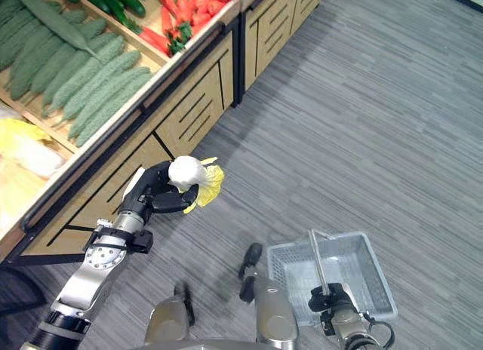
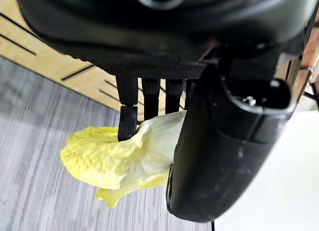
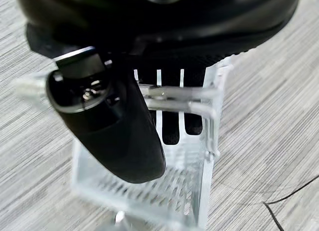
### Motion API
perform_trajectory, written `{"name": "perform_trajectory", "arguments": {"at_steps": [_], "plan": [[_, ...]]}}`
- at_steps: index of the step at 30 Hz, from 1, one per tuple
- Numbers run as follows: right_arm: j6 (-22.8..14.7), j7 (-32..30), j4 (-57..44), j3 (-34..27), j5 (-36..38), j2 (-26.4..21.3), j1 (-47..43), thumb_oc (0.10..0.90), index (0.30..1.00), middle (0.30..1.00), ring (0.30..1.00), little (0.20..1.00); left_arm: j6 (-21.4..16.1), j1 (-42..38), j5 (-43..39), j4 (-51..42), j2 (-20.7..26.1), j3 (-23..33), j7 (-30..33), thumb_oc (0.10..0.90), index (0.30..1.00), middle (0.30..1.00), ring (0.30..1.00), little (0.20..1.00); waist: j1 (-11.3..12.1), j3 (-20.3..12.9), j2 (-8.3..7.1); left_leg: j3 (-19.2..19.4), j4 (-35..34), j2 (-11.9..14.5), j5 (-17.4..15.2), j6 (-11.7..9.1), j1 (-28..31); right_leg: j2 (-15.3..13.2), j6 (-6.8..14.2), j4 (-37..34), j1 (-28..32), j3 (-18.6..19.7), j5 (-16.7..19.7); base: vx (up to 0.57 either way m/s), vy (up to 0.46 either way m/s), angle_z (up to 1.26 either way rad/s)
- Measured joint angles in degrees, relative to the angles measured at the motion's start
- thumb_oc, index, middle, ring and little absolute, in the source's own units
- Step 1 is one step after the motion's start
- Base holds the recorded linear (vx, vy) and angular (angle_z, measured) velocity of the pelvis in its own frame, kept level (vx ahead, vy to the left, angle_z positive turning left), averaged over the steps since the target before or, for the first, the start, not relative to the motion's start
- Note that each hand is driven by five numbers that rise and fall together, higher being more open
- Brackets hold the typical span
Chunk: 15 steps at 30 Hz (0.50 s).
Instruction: Get the vegetables into the basket
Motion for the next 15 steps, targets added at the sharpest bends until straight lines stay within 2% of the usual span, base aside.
{"name": "perform_trajectory", "arguments": {"at_steps": [1, 2, 3, 4, 5, 6, 7, 8, 9, 11, 12, 13, 15], "plan": [[0.1, 0.1, 0.3, 0.3, -0.2, -0.6, -1.6, 0.400, 0.300, 0.300, 0.300, 0.300, 0.0, 0.2, 0.0, 0.0, -0.8, -0.2, 0.3, 0.400, 0.300, 0.300, 0.300, 0.300, 1.3, -0.2, 2.23, -3.2, -4.2, 2.8, 2.3, -0.7, -1.3, 1.6, -3.0, 7.0, -2.4, -1.6, -5.1, 0.21, 0.316, -0.95], [0.1, -0.4, 0.4, 0.3, -0.4, -0.7, -1.8, 0.400, 0.300, 0.300, 0.300, 0.300, -0.7, -0.1, 0.0, 0.1, -0.2, -0.4, 0.3, 0.400, 0.300, 0.300, 0.300, 0.300, 1.9, 0.2, 1.89, -7.8, -4.8, 3.3, 4.2, -3.3, -1.0, 0.2, -3.4, 13.6, -4.1, -0.8, -5.3, 0.16, 0.296, -1.08], [0.4, -0.5, 1.0, 0.4, -0.5, -0.6, -3.2, 0.400, 0.300, 0.300, 0.300, 0.300, -0.8, -0.3, 0.2, 0.8, 0.1, -0.2, 0.7, 0.400, 0.300, 0.300, 0.300, 0.300, 2.3, 0.8, 1.15, -11.5, -4.6, 2.3, 6.6, -4.0, -0.1, 1.1, -3.5, 14.8, -4.5, 2.0, -5.5, 0.05, 0.249, -0.92], [0.1, -0.7, 1.0, 0.4, -0.5, -0.4, -4.1, 0.400, 0.300, 0.300, 0.300, 0.300, -0.6, -0.5, 0.7, 2.0, 0.6, -0.2, 0.9, 0.400, 0.300, 0.300, 0.300, 0.300, 2.7, 0.6, 0.70, -14.2, -4.2, 1.1, 6.6, -2.5, -0.4, 2.3, -0.4, 12.9, -4.5, 4.0, -4.7, 0.01, 0.170, -0.88], [-0.6, -0.8, 0.2, 0.3, -0.5, -0.5, -4.5, 0.400, 0.300, 0.300, 0.300, 0.300, -0.5, -0.5, 0.8, 2.8, 1.2, -0.2, 0.9, 0.400, 0.300, 0.300, 0.300, 0.300, 2.4, 0.5, 0.11, -14.5, -3.3, -0.1, 5.8, -0.7, -0.6, 2.7, 0.9, 11.0, -4.5, 5.8, -4.1, 0.01, 0.338, -1.01], [-1.3, -1.0, -1.3, 0.3, -0.5, -1.0, -4.8, 0.400, 0.300, 0.300, 0.300, 0.300, -0.1, 0.0, 1.2, 3.4, 1.7, -0.1, 0.9, 0.400, 0.300, 0.300, 0.300, 0.300, 1.9, 0.4, -0.04, -12.5, -2.7, -2.5, 4.7, 2.6, -0.5, 2.7, 1.8, 7.6, -3.8, 8.5, -3.6, 0.00, 0.248, -0.89], [-1.5, -1.3, -1.3, 0.2, -0.5, -1.1, -5.0, 0.400, 0.300, 0.300, 0.300, 0.300, -0.1, -0.1, 1.2, 3.4, 1.6, -0.2, 0.9, 0.400, 0.300, 0.300, 0.300, 0.300, 1.4, 0.5, 0.15, -12.0, -2.3, -3.3, 4.4, 3.2, -0.6, 2.2, 1.9, 6.5, -3.4, 9.3, -3.3, 0.02, 0.384, -0.79], [-1.4, -1.2, -1.6, 0.0, -0.5, -1.4, -4.6, 0.400, 0.300, 0.300, 0.300, 0.300, -0.1, -0.3, 1.2, 3.3, 1.6, -0.2, 0.7, 0.400, 0.300, 0.300, 0.300, 0.300, 1.1, 0.5, 0.11, -11.8, -2.7, -4.3, 4.2, 4.9, -0.4, 1.2, 0.9, 6.4, -3.4, 10.0, -0.8, 0.03, 0.236, -0.46], [-1.2, -0.9, -1.5, -0.1, -0.4, -1.6, -4.2, 0.400, 0.300, 0.300, 0.300, 0.300, -0.3, -0.6, 1.2, 3.2, 1.1, -0.3, 0.6, 0.400, 0.300, 0.300, 0.300, 0.300, 1.0, 0.6, 0.49, -10.5, -2.3, -4.8, 4.7, 3.6, 0.2, 0.4, 0.2, 6.7, -3.5, 10.6, 0.5, 0.02, 0.359, -0.33], [-0.7, -0.9, -2.3, -1.1, -0.4, -1.4, -3.1, 0.400, 0.300, 0.300, 0.300, 0.300, -0.5, -0.6, 1.2, 3.1, 0.9, -0.3, 0.8, 0.400, 0.300, 0.300, 0.300, 0.300, 0.8, 0.6, 0.51, -8.8, -1.1, -7.2, 3.6, 5.7, 0.3, -0.6, 1.3, 6.4, -4.0, 13.8, 1.3, -0.01, 0.274, -0.39], [-0.6, -0.9, -2.7, -1.2, -0.4, -1.4, -2.6, 0.400, 0.300, 0.300, 0.300, 0.300, -0.6, -0.6, 1.2, 3.1, 1.0, -0.2, 0.9, 0.400, 0.300, 0.300, 0.300, 0.300, 0.8, 0.6, 0.57, -7.7, -1.2, -8.1, 3.5, 5.9, 0.5, -0.9, 2.2, 6.1, -4.5, 16.1, 2.1, 0.00, 0.282, -0.86], [-0.3, -0.5, -3.1, -1.2, -0.4, -1.2, -2.6, 0.400, 0.300, 0.300, 0.300, 0.300, -0.6, -0.8, 1.2, 3.1, 1.1, 0.2, 1.4, 0.400, 0.300, 0.300, 0.300, 0.300, 0.9, 0.7, 0.73, -4.0, -1.1, -9.4, 3.5, 7.0, 0.2, -2.2, 2.5, 4.0, -5.1, 17.7, 2.3, 0.01, 0.283, -0.90], [0.3, -0.3, -2.8, -1.3, -0.3, -0.5, -2.3, 0.400, 0.300, 0.300, 0.300, 0.300, -0.6, -1.4, 1.2, 3.1, 1.0, 0.0, 1.9, 0.400, 0.300, 0.300, 0.300, 0.300, 0.4, 1.0, 1.24, -1.7, -0.6, -9.9, 3.4, 8.4, 0.0, -3.8, 2.8, 2.9, -5.0, 16.7, 2.1, 0.00, 0.196, -0.62]]}}
